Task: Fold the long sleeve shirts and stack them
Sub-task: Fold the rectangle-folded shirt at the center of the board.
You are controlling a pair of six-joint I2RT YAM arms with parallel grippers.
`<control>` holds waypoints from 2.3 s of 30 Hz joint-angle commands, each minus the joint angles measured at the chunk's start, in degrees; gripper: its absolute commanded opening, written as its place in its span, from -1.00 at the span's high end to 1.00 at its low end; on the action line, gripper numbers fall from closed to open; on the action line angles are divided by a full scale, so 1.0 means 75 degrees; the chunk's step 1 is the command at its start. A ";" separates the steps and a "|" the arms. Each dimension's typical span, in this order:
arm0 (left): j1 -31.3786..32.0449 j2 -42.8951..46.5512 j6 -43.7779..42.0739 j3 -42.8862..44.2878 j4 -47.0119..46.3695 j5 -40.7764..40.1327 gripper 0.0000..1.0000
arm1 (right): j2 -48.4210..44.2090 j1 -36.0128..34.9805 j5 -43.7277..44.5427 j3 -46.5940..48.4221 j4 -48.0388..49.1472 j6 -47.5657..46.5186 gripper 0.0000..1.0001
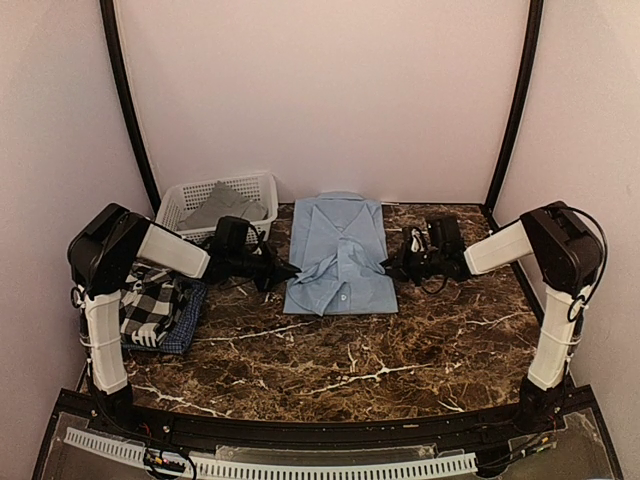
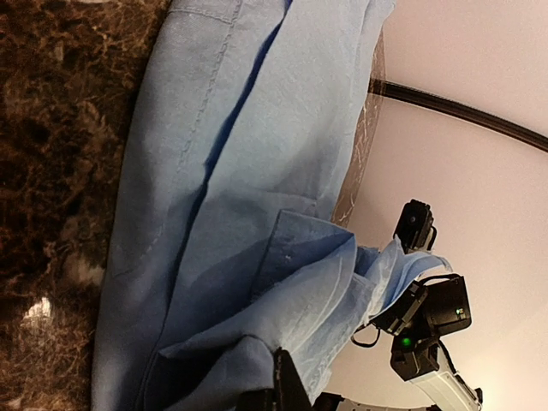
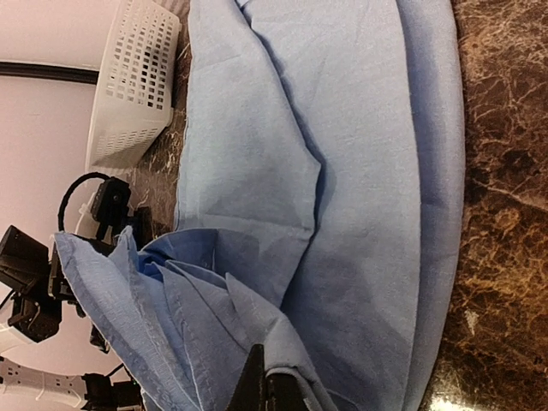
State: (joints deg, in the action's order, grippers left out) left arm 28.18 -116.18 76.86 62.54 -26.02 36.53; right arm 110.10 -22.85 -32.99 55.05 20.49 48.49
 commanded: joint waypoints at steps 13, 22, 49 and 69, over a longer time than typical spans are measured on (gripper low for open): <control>-0.0263 0.0033 -0.0332 0.0310 -0.0395 0.0223 0.74 | 0.0069 0.0215 0.0116 0.0713 -0.0101 -0.0237 0.84; -0.0339 0.0148 -0.1017 0.0794 0.0114 0.0486 -0.24 | -0.0590 0.0340 0.0642 0.0688 -0.0452 -0.0592 0.23; -0.0390 0.0304 -0.3208 0.1881 0.2690 -0.0109 -0.19 | 0.0618 -0.1709 0.2435 0.3120 -0.3120 -0.2908 0.36; -0.0019 0.0997 -0.3920 0.0889 0.3584 -0.0665 0.29 | 0.1701 -0.1792 0.3658 0.4402 -0.4389 -0.3352 0.21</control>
State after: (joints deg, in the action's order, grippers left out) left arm 27.33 -112.46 49.78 70.96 -2.83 33.39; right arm 125.34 -35.97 -7.60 87.11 -10.13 24.18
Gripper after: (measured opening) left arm 0.357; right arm 0.378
